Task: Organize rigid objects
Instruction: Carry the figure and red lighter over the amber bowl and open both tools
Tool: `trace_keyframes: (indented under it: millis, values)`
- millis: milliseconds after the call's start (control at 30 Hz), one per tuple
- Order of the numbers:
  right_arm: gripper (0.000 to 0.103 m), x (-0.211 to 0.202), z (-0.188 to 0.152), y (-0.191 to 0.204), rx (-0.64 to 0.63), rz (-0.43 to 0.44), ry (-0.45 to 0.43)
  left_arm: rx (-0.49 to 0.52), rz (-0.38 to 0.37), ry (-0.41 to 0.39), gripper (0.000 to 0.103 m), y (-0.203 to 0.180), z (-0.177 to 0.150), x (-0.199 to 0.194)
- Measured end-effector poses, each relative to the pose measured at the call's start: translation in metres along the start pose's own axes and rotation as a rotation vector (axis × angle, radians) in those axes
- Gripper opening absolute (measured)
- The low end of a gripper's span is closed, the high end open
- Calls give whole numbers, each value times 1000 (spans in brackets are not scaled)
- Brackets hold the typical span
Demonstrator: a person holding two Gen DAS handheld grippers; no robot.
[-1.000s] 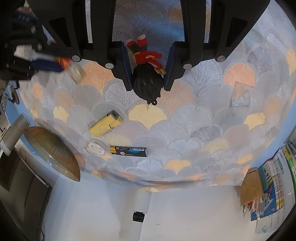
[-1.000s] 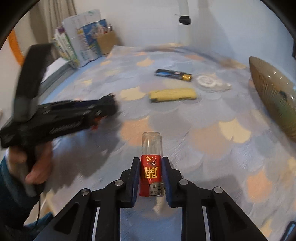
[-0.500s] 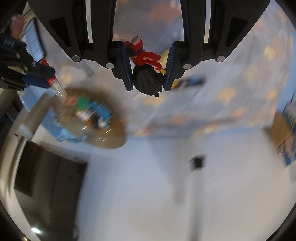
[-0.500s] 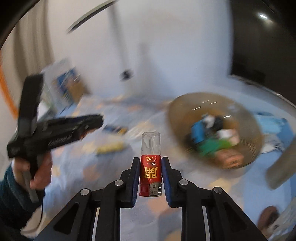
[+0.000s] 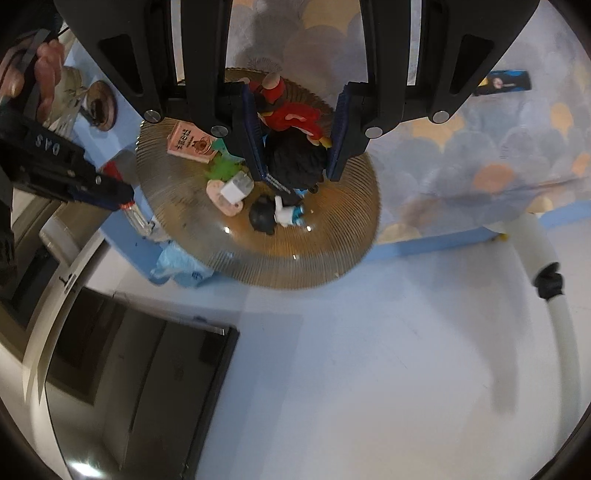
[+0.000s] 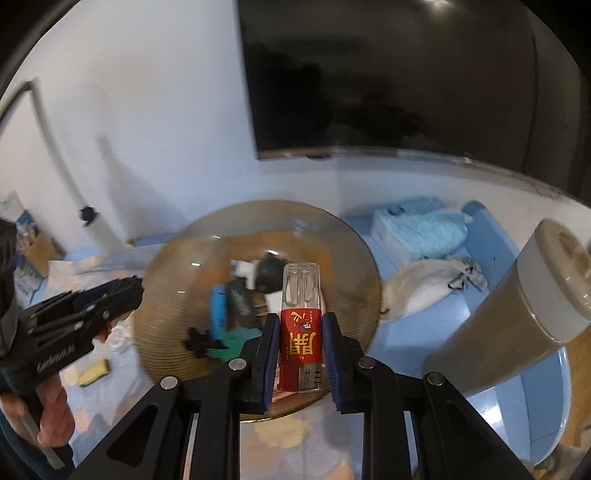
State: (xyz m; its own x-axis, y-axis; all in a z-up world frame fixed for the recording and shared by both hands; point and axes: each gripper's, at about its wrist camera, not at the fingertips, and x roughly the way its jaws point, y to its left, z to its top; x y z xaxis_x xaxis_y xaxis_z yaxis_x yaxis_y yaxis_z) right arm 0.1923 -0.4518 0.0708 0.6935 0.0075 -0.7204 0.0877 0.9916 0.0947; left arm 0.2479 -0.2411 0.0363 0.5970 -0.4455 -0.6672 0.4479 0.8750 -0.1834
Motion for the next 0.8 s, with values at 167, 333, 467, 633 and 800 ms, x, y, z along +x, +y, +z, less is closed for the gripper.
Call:
trace_keyframes:
  millis: [167,333,467,633,800]
  values:
    - [22,26,-10,-12,31,-17,64,20,8,43,30,-6,-7,18]
    - [23,36,-12,-15,30,-54,84,6,-22,66,30,-6,-8,26]
    - [22,36,-8,-18,28,-74,72,18,-50,52,39,-13,-5,23]
    - [24,3,3,-14,45,-58,18,74,-33,-38,55,-14,4,-24]
    - [26,-45,2,22,-3,8,-58,35,-7,-101,58,16,4,-91]
